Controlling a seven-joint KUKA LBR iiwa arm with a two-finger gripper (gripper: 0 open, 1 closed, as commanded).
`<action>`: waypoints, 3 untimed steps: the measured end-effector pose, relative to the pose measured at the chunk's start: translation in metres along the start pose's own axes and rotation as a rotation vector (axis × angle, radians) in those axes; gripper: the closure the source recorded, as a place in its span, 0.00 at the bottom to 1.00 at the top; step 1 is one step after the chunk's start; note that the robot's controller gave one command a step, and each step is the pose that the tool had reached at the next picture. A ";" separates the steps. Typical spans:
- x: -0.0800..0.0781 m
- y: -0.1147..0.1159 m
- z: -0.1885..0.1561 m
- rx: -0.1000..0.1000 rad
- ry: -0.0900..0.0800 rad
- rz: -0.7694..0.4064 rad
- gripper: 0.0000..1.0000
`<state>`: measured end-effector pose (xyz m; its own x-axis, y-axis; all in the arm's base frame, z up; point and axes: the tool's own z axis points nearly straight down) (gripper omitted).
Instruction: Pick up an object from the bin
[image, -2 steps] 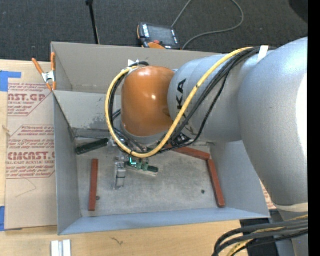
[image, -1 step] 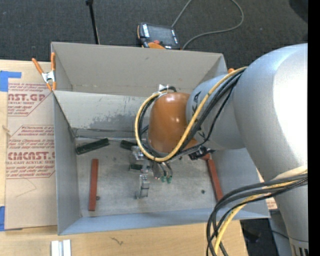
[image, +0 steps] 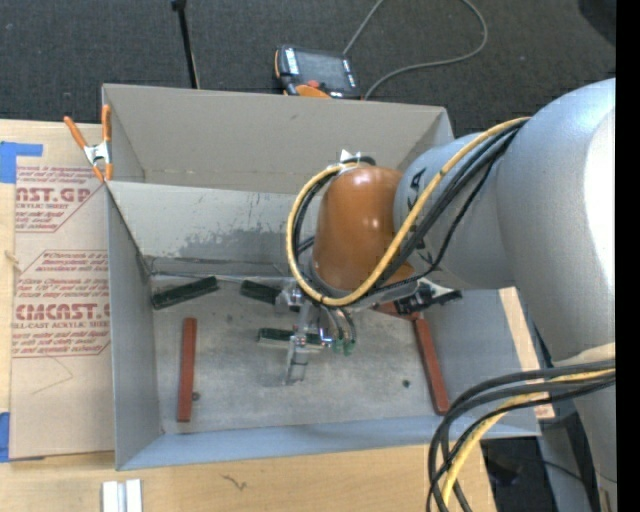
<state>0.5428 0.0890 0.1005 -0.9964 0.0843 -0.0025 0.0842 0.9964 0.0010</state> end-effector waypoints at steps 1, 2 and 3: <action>-0.005 -0.005 -0.004 0.000 0.002 0.149 0.00; -0.002 -0.001 0.030 0.000 0.001 0.312 0.00; -0.003 -0.001 0.029 -0.001 -0.002 0.312 0.00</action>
Offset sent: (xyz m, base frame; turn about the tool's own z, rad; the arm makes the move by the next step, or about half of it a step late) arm 0.0047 -0.0054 0.0050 0.1493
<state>0.5460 0.0879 0.0711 -0.9226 0.3858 -0.0038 0.3857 0.9226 0.0027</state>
